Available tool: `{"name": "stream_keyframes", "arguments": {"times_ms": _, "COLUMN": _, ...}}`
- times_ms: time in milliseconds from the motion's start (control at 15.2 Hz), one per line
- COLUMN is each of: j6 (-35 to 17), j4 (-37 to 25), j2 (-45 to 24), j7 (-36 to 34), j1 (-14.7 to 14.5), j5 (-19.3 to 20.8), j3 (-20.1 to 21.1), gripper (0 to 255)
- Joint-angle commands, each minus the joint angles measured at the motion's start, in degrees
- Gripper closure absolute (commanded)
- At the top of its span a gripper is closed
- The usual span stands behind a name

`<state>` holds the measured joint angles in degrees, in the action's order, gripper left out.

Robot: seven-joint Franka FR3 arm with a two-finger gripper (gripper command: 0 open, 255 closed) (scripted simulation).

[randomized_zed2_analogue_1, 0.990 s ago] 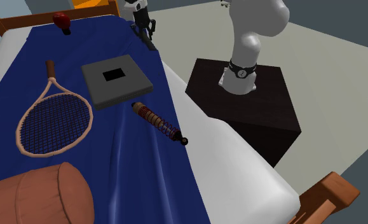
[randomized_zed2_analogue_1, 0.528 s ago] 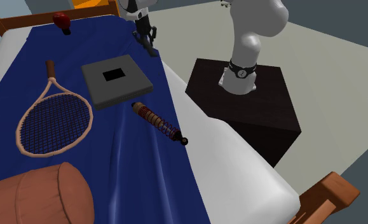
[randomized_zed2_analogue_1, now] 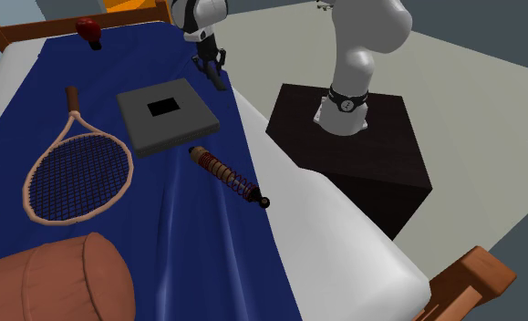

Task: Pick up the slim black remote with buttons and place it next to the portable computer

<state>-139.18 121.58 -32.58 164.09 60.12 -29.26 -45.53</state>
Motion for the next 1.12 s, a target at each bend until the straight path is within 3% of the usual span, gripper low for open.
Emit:
{"name": "stream_keyframes", "arguments": {"times_ms": 0, "j6": -0.4, "j4": -0.1, "j2": -0.5, "j7": 0.2, "j1": 0.3, "j5": -0.5, "j3": 0.5, "gripper": 255}}
{"name": "stream_keyframes", "arguments": {"times_ms": 396, "j6": -0.4, "j4": -0.1, "j2": -0.5, "j7": 0.2, "j1": 0.3, "j5": -0.5, "j3": 0.5, "gripper": 255}}
{"name": "stream_keyframes", "arguments": {"times_ms": 462, "j6": -0.4, "j4": -0.1, "j2": -0.5, "j7": 0.2, "j1": 0.3, "j5": -0.5, "j3": 0.5, "gripper": 0}}
{"name": "stream_keyframes", "arguments": {"times_ms": 792, "j6": -0.4, "j4": -0.1, "j2": -0.5, "j7": 0.2, "j1": 0.4, "j5": -0.5, "j3": 0.5, "gripper": 0}}
{"name": "stream_keyframes", "arguments": {"times_ms": 1056, "j6": 4.5, "j4": -0.2, "j2": 4.8, "j7": -3.3, "j1": -4.1, "j5": 5.0, "j3": -4.9, "gripper": 0}}
